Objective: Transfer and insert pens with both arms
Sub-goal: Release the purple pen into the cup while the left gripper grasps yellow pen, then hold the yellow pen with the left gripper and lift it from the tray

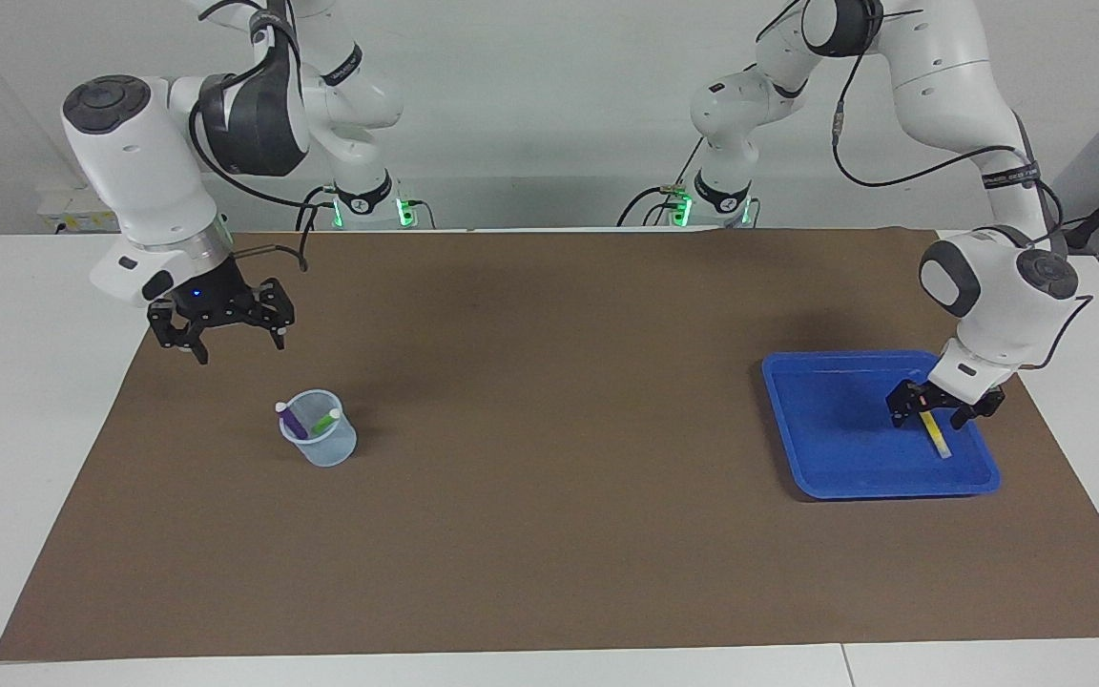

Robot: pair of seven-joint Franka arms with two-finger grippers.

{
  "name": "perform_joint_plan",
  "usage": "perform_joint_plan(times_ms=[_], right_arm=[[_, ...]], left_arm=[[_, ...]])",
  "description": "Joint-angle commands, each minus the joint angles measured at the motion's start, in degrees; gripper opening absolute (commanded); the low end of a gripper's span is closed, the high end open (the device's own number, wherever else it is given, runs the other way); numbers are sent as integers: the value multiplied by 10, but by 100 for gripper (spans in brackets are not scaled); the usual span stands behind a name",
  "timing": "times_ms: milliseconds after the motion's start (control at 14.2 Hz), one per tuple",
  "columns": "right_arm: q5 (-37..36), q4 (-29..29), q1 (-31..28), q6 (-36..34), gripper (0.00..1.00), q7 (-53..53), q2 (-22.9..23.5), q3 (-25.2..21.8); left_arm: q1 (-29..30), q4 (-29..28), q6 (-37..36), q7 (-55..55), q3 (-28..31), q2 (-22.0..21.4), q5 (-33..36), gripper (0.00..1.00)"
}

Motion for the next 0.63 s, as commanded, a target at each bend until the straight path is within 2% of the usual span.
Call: perform_joint_plan(times_ms=[0,211,421,562], right_arm=[[5,-9,-9,-19,100,-26,-13,5],[5,-7,-4,-15,100,-30,-13,7],[8,-6,-4,-16,100,-29,-12,10],[72,-7,-9,-17,100,-20,-12,9]], left_arm=[[25,-8,19,16,-3,8,15,100],[27,-19,28,15,-3,6,15,99],[23,-21,24,9,-4,5,15,81],[20,-24,22,0,-4,5,15,70]])
